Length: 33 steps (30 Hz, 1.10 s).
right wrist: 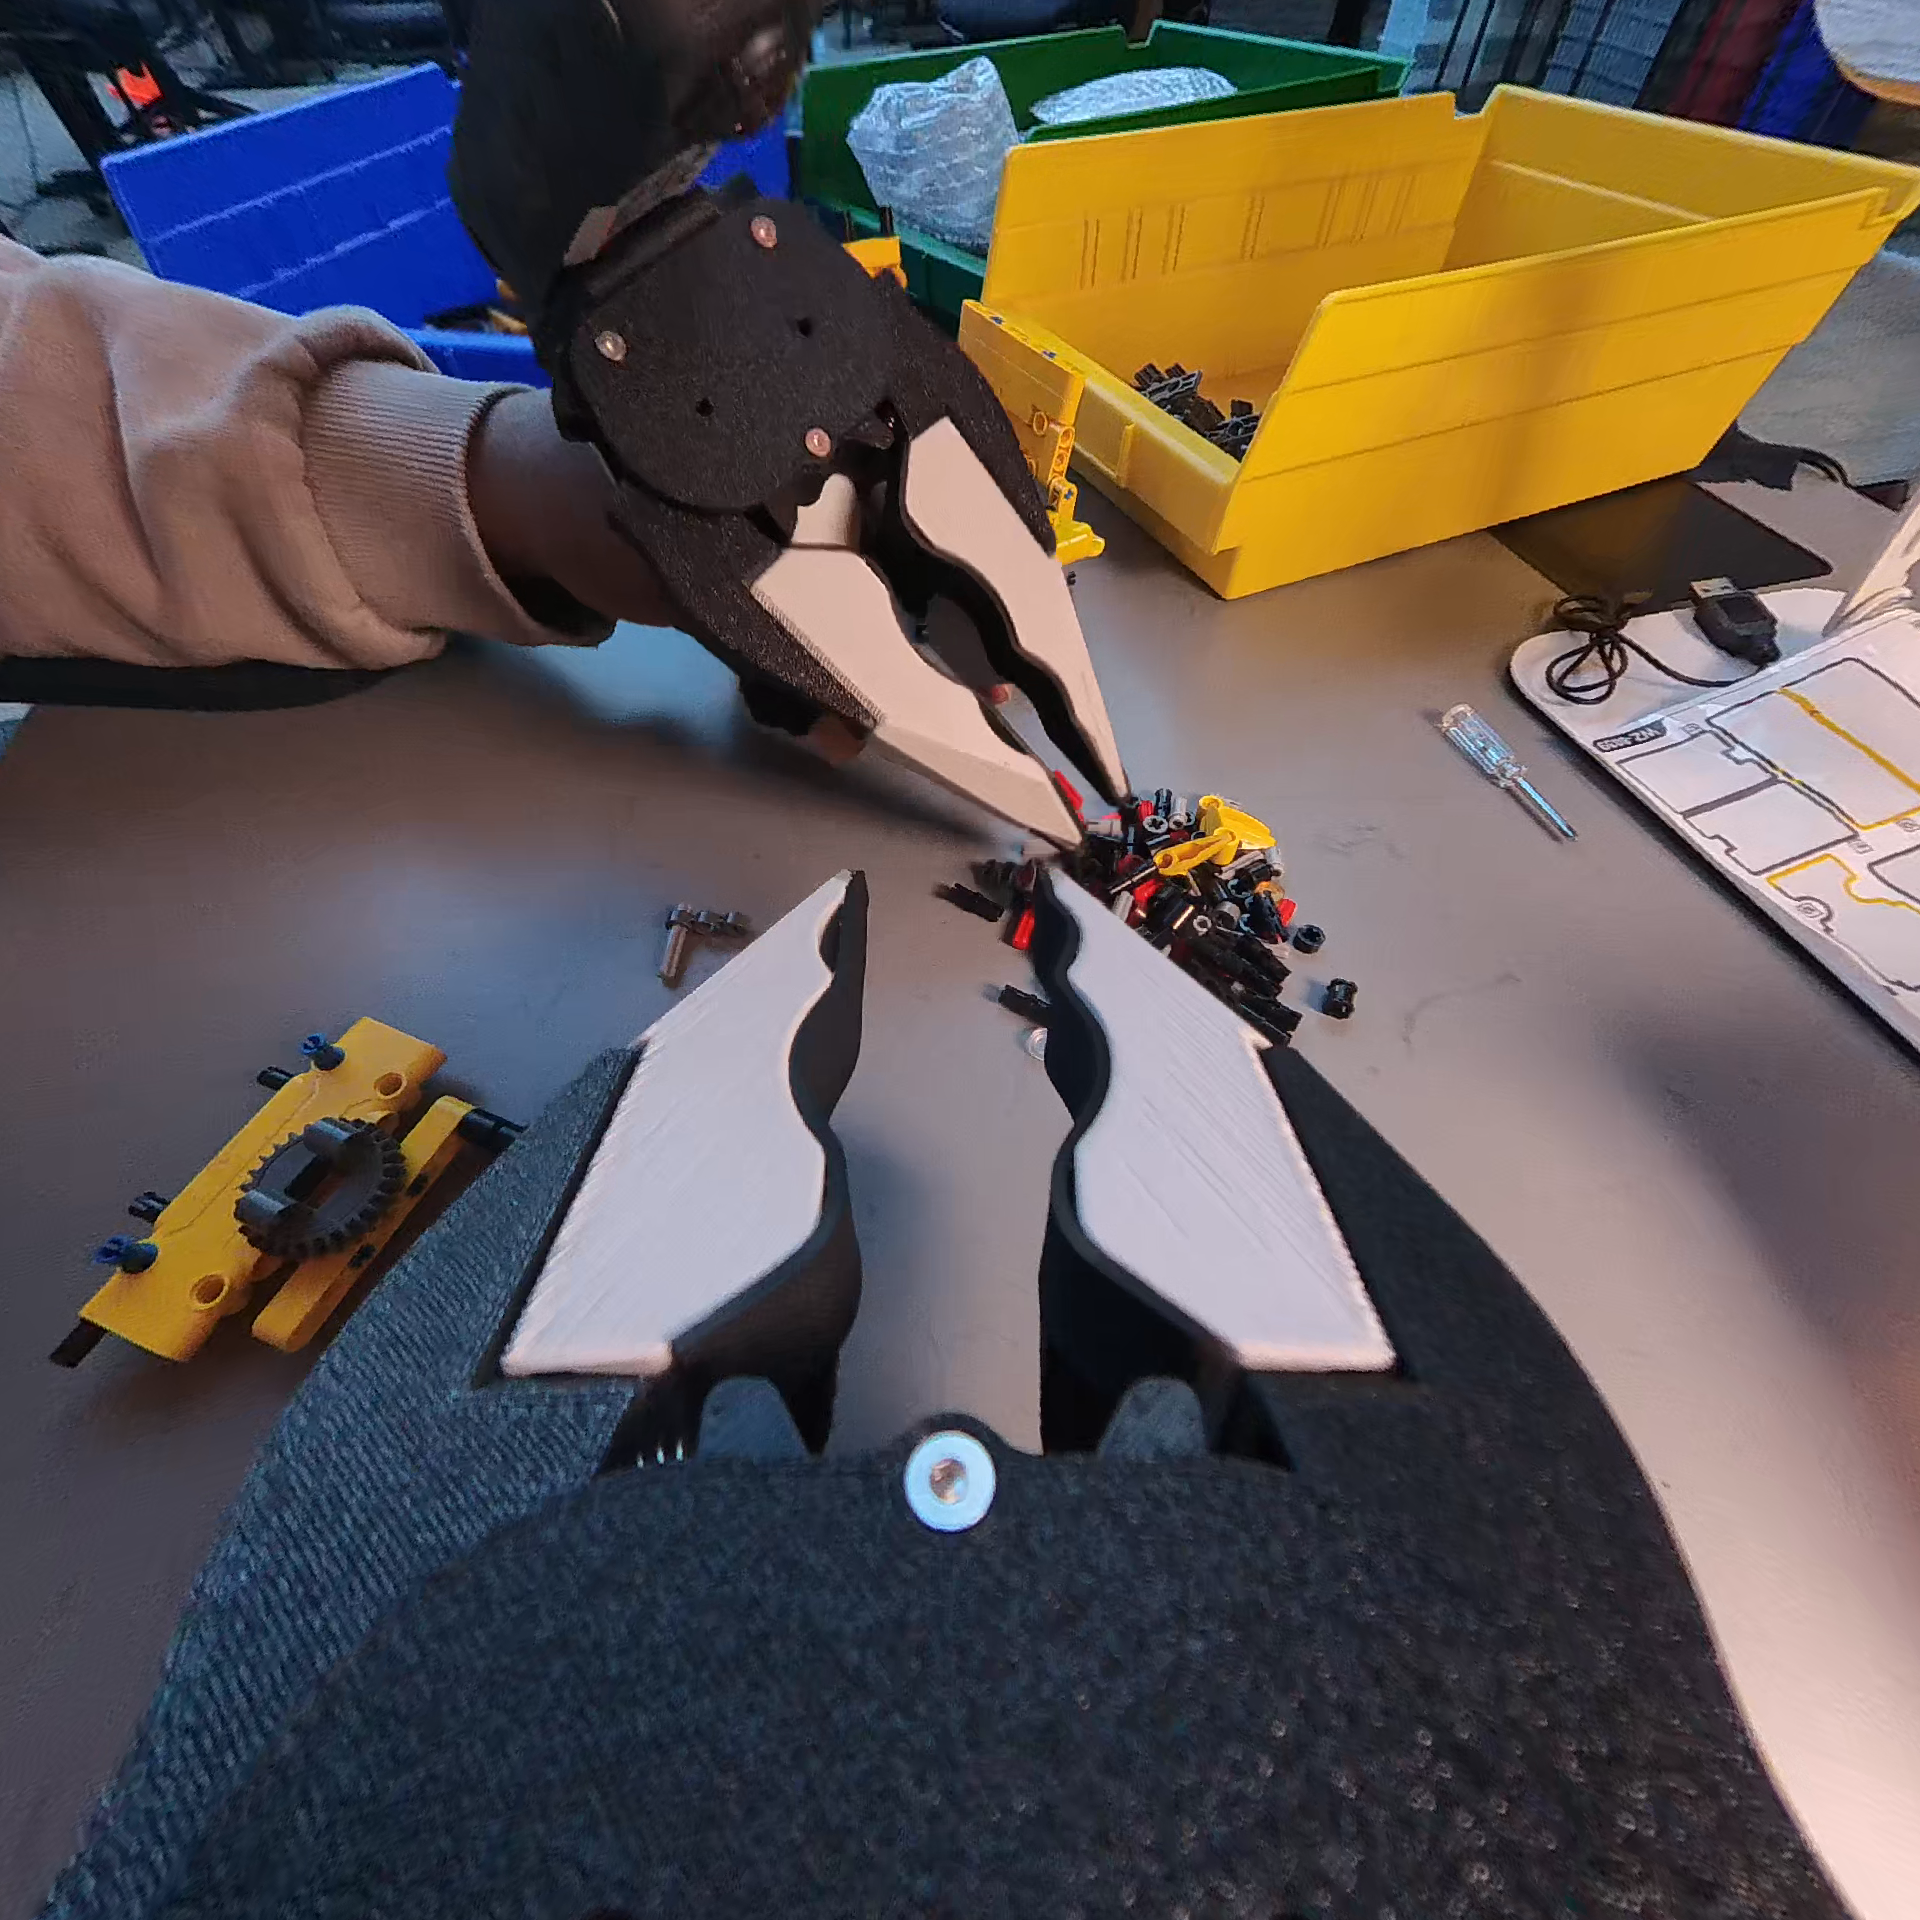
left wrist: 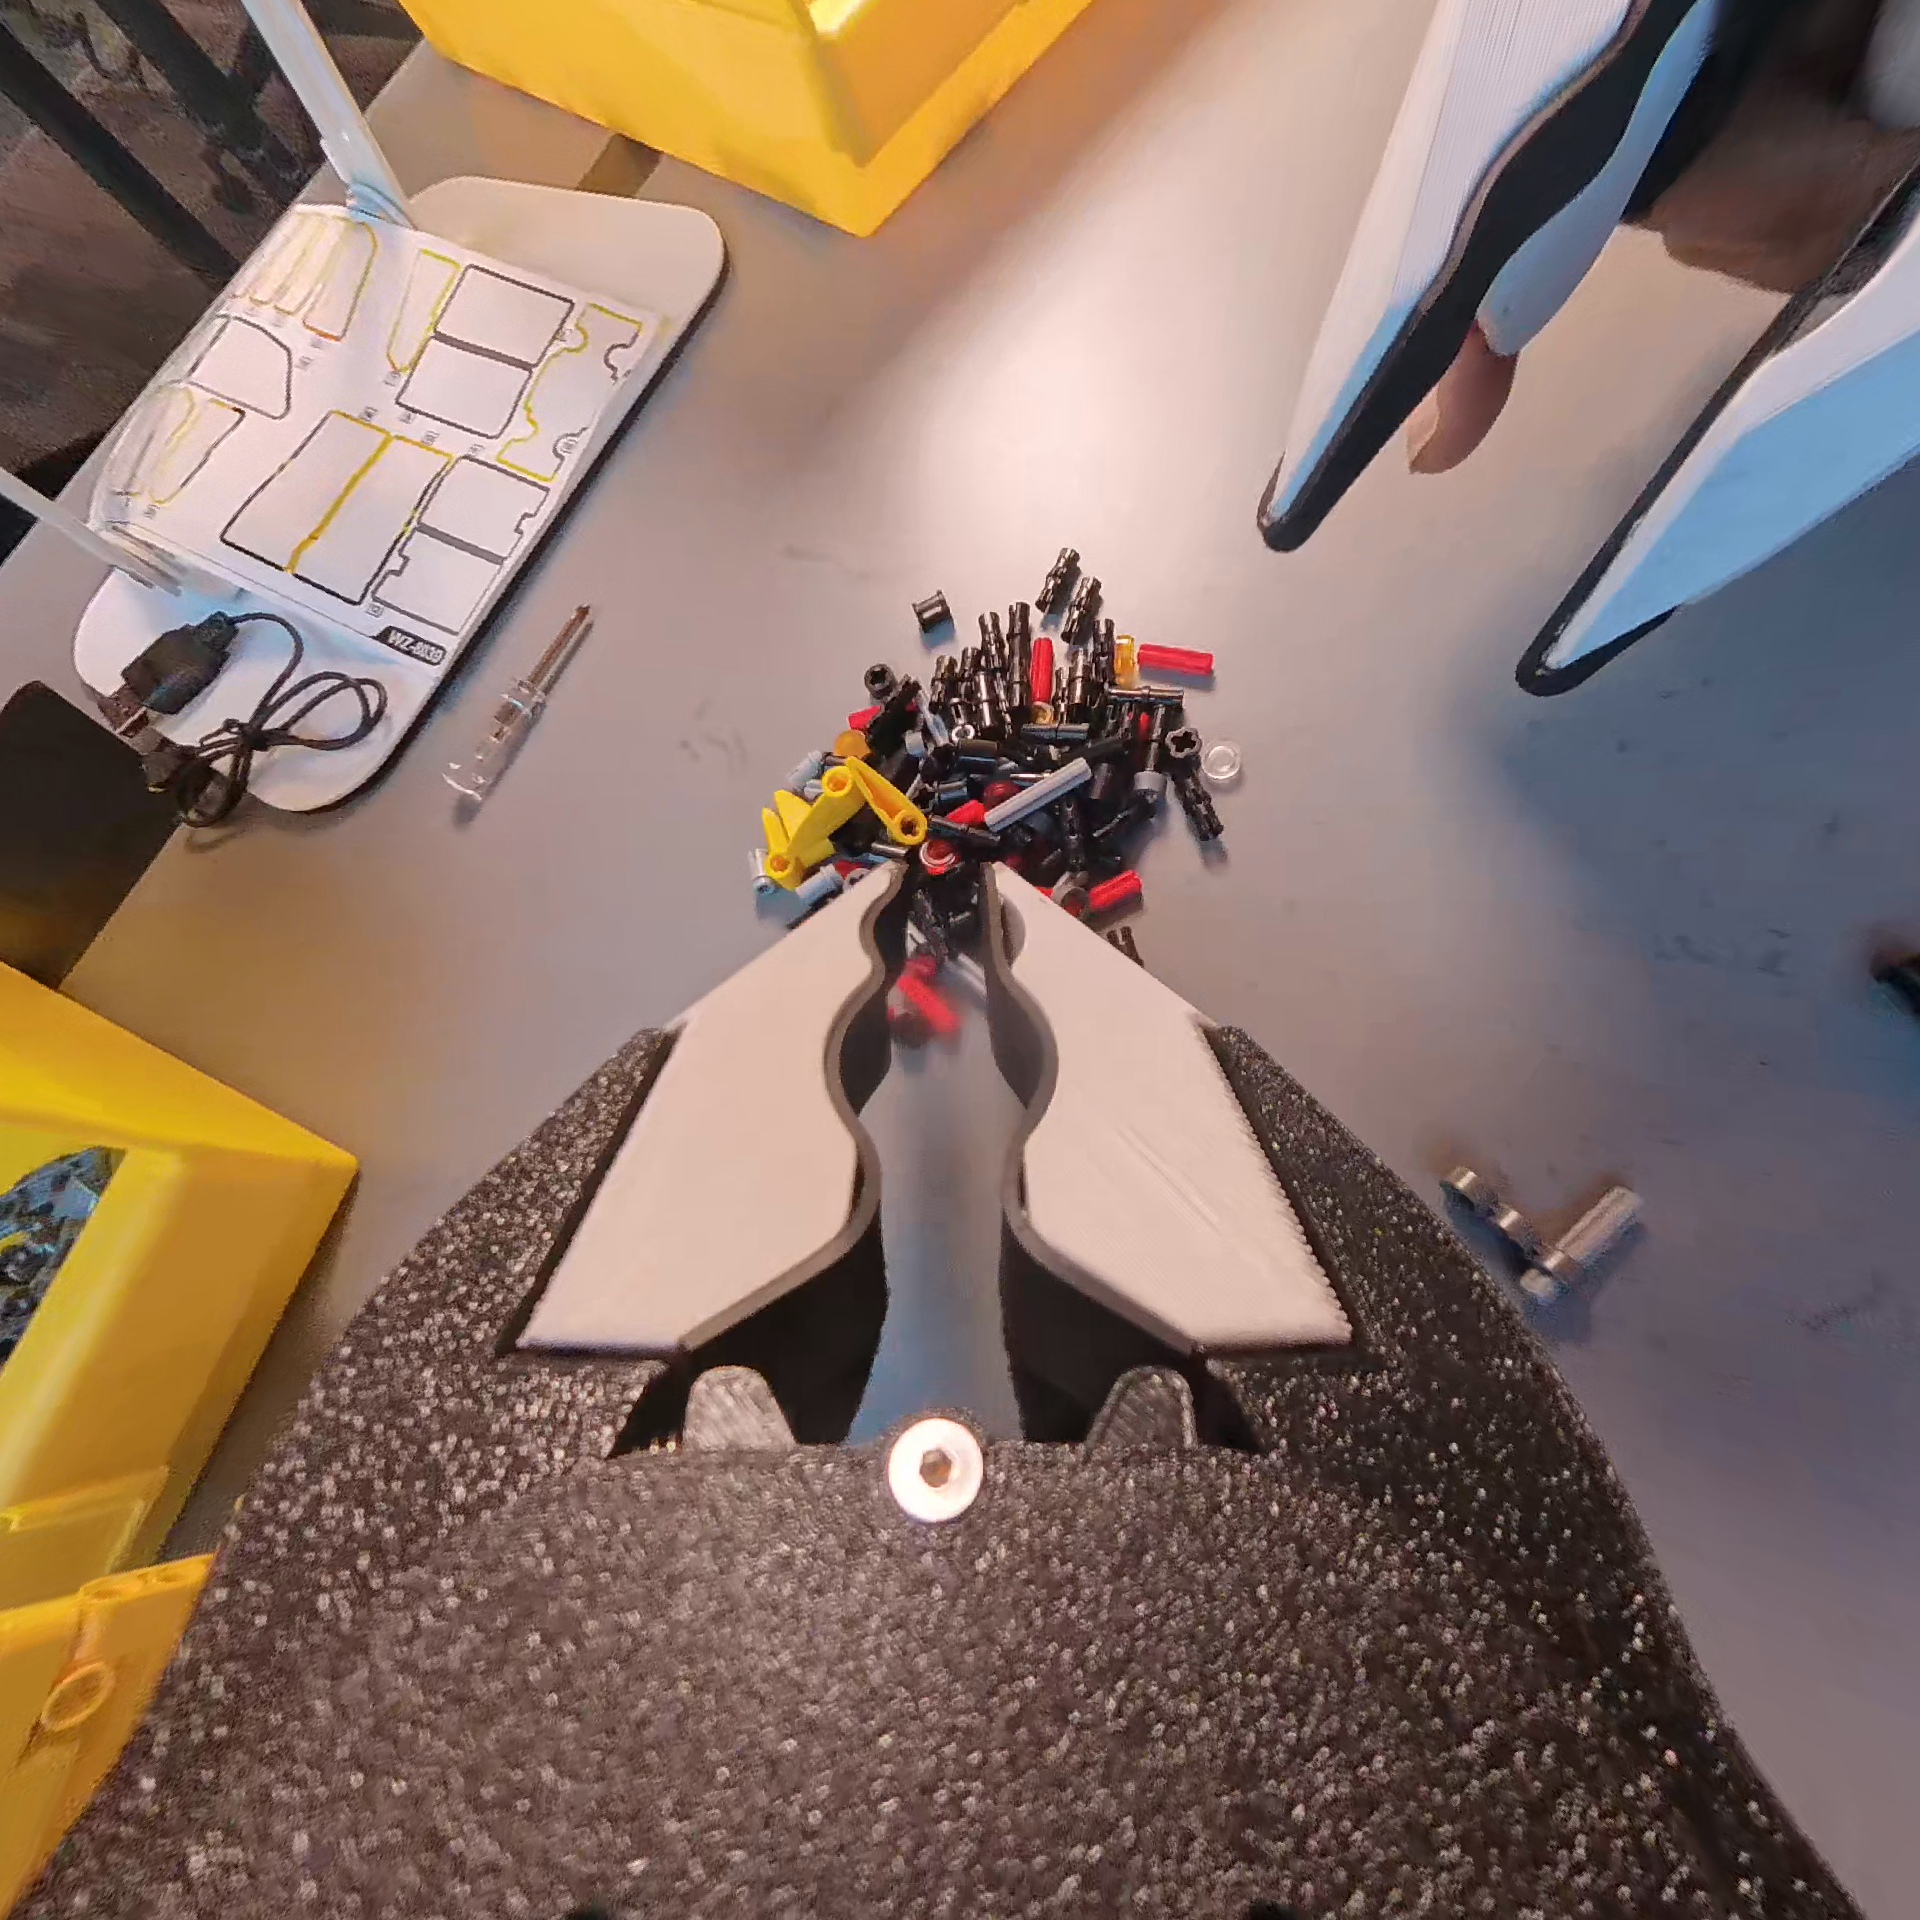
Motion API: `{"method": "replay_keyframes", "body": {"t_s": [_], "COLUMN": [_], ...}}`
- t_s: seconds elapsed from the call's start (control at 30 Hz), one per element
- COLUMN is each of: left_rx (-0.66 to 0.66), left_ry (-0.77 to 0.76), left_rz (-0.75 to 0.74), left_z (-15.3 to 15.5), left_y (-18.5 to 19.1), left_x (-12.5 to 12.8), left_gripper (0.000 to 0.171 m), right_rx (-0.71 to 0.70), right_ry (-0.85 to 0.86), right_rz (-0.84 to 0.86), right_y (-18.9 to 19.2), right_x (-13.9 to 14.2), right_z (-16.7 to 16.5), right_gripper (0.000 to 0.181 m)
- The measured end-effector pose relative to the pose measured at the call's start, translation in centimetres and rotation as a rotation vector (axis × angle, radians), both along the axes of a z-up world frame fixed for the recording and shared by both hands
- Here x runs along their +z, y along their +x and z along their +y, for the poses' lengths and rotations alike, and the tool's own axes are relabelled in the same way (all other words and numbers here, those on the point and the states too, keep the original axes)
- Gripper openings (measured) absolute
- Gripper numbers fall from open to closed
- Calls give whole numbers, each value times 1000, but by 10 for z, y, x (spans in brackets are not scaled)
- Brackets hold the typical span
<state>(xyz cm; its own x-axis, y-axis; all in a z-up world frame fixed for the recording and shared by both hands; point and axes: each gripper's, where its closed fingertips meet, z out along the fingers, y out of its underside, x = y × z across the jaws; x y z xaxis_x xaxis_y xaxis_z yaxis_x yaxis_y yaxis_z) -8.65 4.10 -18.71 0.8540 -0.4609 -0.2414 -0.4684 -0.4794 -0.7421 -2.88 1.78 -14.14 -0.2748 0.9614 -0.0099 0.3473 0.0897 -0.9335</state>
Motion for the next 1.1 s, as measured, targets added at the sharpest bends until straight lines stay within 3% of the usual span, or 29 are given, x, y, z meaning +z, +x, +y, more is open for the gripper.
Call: {"method": "replay_keyframes", "body": {"t_s": [0.17, 0.33, 0.57, 0.7, 0.77, 0.83, 0.93, 1.1], "left_rx": [-85, -92, -109, -322, -425, -468, -502, -498], "left_ry": [-59, -75, -18, 78, 76, 49, -13, -73], "left_rz": [-86, -30, -32, -380, -623, -776, -845, -867], "left_z": [-19, -20, -16, -38, -55, -64, -73, -74], "left_y": [14, 17, 16, 53, 68, 71, 76, 82], "left_x": [-1, -14, -1, 46, 72, 85, 84, 78], "left_gripper": [14, 7, 3, 2, 2, 2, 2, 2], "right_rx": [0, 10, 20, 39, 69, 119, 137, 158], "right_ry": [15, 16, 57, 79, 95, 156, 339, 581], "right_rz": [-6, -15, -20, 49, 117, 183, 223, 217], "right_y": [0, 0, 0, 1, 3, 7, 11, 12], "right_x": [-2, -4, -6, 6, 18, 31, 38, 32], "right_z": [0, -3, -6, -11, -17, -26, -34, -43], "right_gripper": [31, 31, 31, 33, 34, 32, 15, 5]}}
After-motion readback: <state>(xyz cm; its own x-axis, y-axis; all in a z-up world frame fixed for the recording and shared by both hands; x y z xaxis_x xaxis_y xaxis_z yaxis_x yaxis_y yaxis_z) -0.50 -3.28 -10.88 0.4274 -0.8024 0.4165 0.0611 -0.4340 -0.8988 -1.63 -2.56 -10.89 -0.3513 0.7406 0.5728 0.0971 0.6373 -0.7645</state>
